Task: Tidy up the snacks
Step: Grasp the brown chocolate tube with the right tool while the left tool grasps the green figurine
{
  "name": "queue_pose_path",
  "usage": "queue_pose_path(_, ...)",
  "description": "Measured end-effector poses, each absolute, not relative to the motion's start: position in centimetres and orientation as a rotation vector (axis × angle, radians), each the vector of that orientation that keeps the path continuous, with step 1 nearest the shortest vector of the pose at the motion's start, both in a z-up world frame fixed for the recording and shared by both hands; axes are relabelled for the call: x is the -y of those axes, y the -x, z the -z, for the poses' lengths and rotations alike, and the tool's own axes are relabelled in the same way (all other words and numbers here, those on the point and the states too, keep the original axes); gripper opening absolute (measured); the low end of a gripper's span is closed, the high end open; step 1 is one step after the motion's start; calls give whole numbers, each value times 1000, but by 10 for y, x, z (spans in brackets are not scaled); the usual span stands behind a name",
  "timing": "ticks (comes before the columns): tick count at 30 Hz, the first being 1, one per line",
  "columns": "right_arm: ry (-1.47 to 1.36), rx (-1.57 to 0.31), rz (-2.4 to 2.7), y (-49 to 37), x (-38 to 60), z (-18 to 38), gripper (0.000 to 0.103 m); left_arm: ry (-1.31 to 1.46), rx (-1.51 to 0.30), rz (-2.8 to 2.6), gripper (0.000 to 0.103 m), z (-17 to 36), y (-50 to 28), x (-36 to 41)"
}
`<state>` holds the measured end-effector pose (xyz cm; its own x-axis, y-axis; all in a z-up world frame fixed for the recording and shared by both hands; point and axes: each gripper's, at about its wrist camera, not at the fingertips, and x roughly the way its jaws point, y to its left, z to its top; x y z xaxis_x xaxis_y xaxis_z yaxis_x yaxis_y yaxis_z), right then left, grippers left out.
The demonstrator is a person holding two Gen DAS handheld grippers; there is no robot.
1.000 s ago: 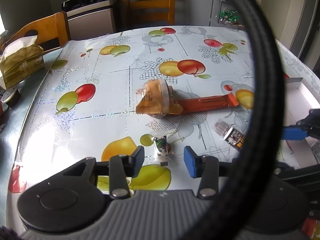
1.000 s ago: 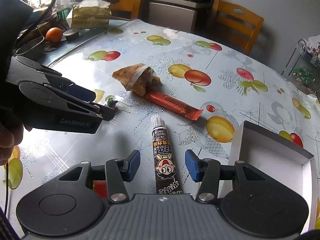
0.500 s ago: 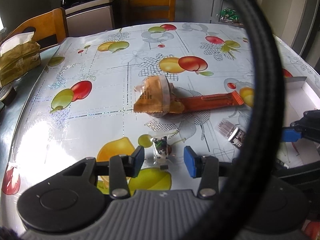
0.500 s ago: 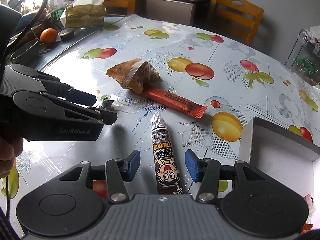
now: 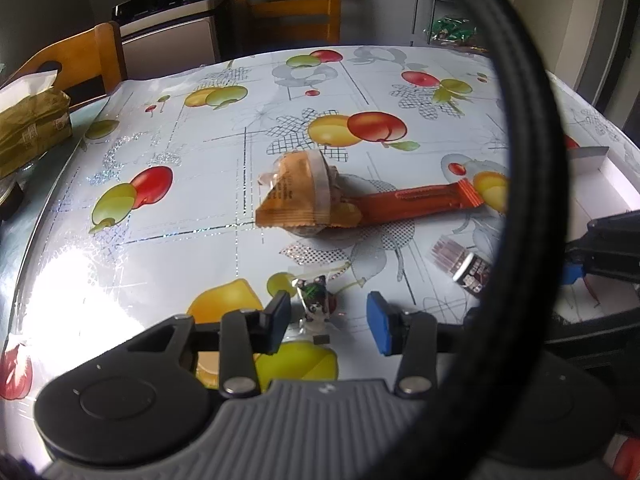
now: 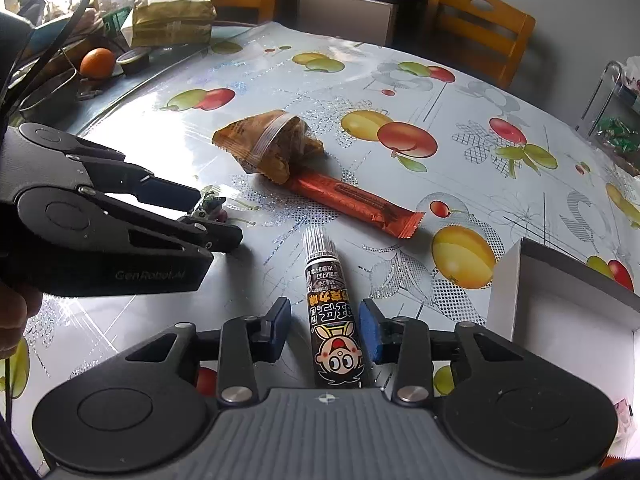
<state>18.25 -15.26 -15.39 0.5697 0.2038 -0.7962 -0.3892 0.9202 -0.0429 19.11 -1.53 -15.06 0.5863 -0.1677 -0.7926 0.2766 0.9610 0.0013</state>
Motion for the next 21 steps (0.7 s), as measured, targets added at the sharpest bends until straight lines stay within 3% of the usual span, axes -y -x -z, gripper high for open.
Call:
queue_pose_path(6, 222, -894, -345, -182, 152, 154, 34, -157, -906, 286, 14, 149, -186, 23)
queue_pose_path(9, 219, -891, -334, -182, 154, 154, 28, -161, -904, 280, 11, 149, -183, 24)
queue_pose_path(21, 192, -899, -347, -170, 156, 151, 26, -168, -912, 294, 10, 145, -170, 20)
